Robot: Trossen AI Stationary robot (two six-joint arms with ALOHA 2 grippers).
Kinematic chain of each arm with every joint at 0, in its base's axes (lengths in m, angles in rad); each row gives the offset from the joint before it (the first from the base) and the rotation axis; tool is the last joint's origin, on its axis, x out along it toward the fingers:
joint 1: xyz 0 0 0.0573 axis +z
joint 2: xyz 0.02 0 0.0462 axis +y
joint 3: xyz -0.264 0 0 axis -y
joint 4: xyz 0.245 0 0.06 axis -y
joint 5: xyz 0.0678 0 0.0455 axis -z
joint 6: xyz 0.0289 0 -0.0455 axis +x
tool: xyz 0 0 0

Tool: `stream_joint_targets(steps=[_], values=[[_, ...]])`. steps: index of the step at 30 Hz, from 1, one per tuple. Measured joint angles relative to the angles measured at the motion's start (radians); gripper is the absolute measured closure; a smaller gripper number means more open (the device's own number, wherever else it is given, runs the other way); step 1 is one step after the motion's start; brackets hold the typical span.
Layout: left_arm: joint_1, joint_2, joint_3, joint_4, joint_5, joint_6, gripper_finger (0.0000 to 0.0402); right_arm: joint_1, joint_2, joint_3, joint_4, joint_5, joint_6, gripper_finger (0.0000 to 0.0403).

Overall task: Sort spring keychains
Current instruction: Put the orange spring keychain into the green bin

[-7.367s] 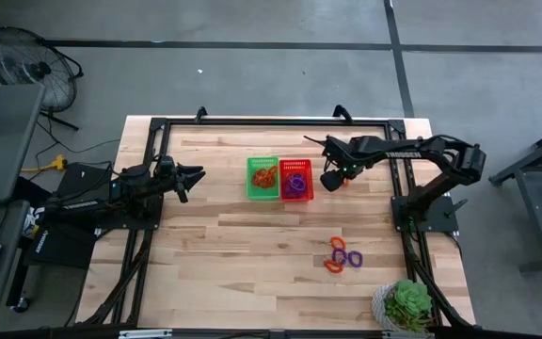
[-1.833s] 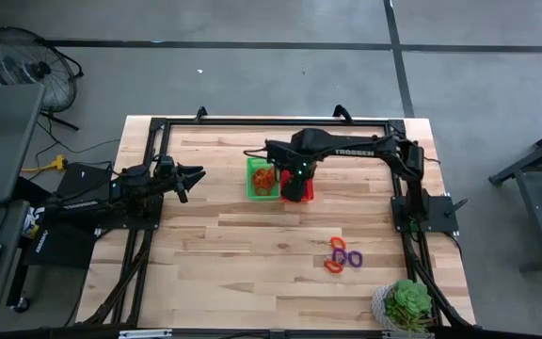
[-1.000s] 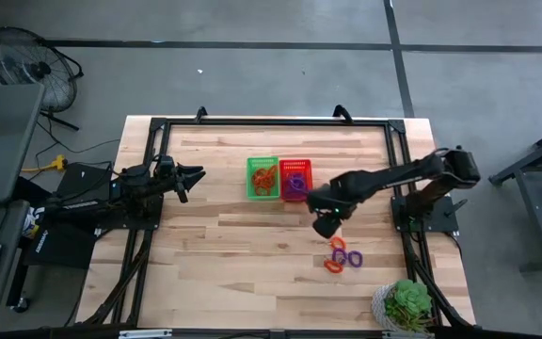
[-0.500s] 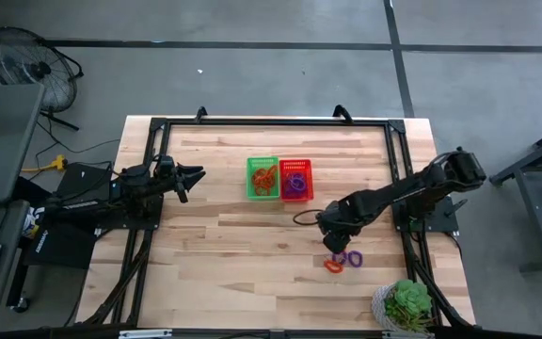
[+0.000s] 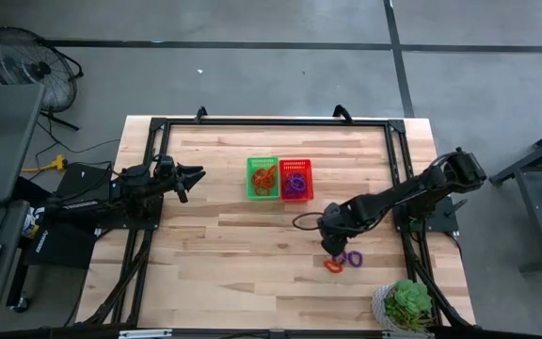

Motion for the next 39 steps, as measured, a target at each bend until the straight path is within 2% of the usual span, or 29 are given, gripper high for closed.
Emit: stream_joint_targets(steps=[18,32,39], values=[[0.0,0.0,0.0,0.0,0.0,0.0,0.0275,0.046,0.003,-0.021,0.0,0.033,0.008,0.0221],[0.0,0.0,0.0,0.0,0.0,0.0,0.0275,0.066,-0.003,-0.152,0.179,-0.006,0.059,0.0223],[0.0,0.0,0.0,0.0,0.0,0.0,0.0275,0.067,-0.002,-0.16,0.187,0.018,0.055,0.0236]])
